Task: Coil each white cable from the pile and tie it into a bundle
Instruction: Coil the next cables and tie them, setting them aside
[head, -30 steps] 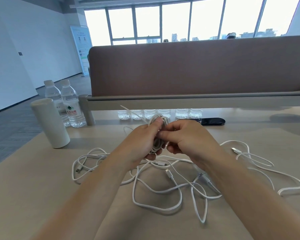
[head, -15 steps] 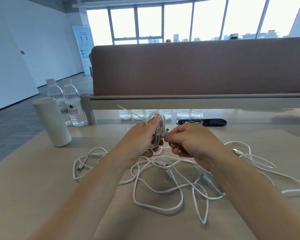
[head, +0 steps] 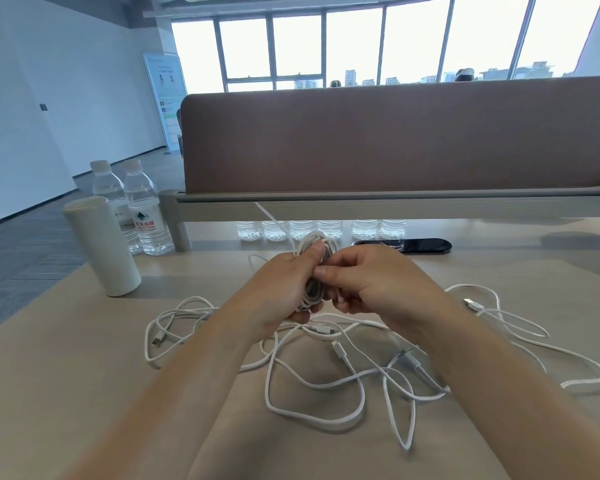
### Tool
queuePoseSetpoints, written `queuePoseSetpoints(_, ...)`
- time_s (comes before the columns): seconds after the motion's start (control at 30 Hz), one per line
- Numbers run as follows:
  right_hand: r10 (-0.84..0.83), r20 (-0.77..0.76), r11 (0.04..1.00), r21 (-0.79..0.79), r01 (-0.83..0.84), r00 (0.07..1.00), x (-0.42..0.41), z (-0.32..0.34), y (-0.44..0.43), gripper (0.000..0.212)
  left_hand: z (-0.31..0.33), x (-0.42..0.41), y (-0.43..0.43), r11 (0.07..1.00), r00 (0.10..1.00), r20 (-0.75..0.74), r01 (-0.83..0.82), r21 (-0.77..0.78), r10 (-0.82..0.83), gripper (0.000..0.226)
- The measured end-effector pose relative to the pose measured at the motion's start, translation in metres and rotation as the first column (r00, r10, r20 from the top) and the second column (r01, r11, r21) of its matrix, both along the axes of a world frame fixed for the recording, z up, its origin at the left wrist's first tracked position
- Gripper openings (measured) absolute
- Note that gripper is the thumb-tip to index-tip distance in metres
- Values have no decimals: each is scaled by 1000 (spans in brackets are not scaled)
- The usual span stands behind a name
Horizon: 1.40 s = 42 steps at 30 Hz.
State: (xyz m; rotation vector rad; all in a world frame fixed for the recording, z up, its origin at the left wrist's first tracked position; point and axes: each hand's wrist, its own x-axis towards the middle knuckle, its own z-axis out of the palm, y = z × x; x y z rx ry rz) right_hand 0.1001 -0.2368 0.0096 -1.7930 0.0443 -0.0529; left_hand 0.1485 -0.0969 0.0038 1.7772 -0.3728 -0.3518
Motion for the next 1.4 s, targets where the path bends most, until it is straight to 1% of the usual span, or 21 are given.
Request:
queuePoseSetpoints(0.1,46,-30,998,-34,-47,999,-2,4,-3,30,3,-3,0,998,999,34,-14,68,11,49)
queuePoseSetpoints(0.17,-47,-27,994,-104,44,999,-1,6,-6,38,3,-2,1,993,998,60,-22,113,15,49)
queuePoseSetpoints(0.23,-189,78,959,-199,201,979,1,6,-8,37,3,-1,1,989,998,69,-20,144,10,50)
queuePoseSetpoints(0.3,-237,226,941,-190,282,945,-1,9,-8,32,2,-1,0,985,998,63,-15,174,4,53)
queuePoseSetpoints(0.37,-166,326,966,-138,220,931,-7,15,-4,21,1,-2,-2,976,997,81,-13,216,-4,54)
queuePoseSetpoints(0.43,-33,354,984,-153,93,935,-15,21,2,23,0,-4,-3,958,990,133,0,287,-40,41)
queuePoseSetpoints(0.5,85,322,976,-217,-14,943,-21,23,9,37,-1,-4,-4,932,979,191,-3,361,-71,20)
queuePoseSetpoints(0.53,117,295,972,-231,-48,948,-23,23,12,42,0,-5,-4,925,979,195,-17,380,-62,18)
queuePoseSetpoints(0.57,132,266,970,-235,-69,955,-25,24,14,50,-1,-5,-4,926,981,191,-36,377,-40,20)
queuePoseSetpoints(0.63,113,232,969,-241,-56,966,-25,24,14,67,-1,-4,-3,906,969,237,-39,422,-69,25)
queuePoseSetpoints(0.67,80,224,971,-236,-26,971,-22,23,13,69,-1,-5,-2,902,965,245,-19,431,-97,28)
queuePoseSetpoints(0.7,43,221,976,-219,7,974,-20,23,12,64,0,-5,0,920,970,223,-1,391,-94,34)
queuePoseSetpoints(0.77,-8,223,981,-186,51,975,-16,23,6,39,-1,-3,1,956,989,131,23,292,-64,48)
queuePoseSetpoints(0.83,-32,215,978,-194,75,976,-13,22,0,10,-2,0,2,974,997,41,56,220,-67,48)
queuePoseSetpoints(0.87,-37,196,978,-193,75,980,-11,20,-3,3,-1,1,2,978,997,11,70,198,-74,46)
queuePoseSetpoints(0.9,-44,177,978,-195,79,983,-10,18,-4,2,-1,2,4,981,997,-13,77,181,-76,44)
queuePoseSetpoints(0.97,-69,166,971,-215,104,984,-6,14,-6,8,-1,3,6,987,994,-73,92,135,-82,38)
queuePoseSetpoints(1.1,-100,161,955,-262,141,982,-1,12,-7,20,1,5,9,990,975,-181,136,33,-128,38)
queuePoseSetpoints(1.23,-84,147,937,-326,128,986,-4,16,-9,28,3,6,12,979,950,-237,200,-31,-202,39)
queuePoseSetpoints(1.33,-81,146,936,-330,126,986,-4,16,-7,28,3,8,17,962,919,-284,259,-91,-274,38)
queuePoseSetpoints(1.4,-110,153,934,-323,155,982,-2,14,-6,28,3,9,19,954,905,-303,284,-97,-300,39)
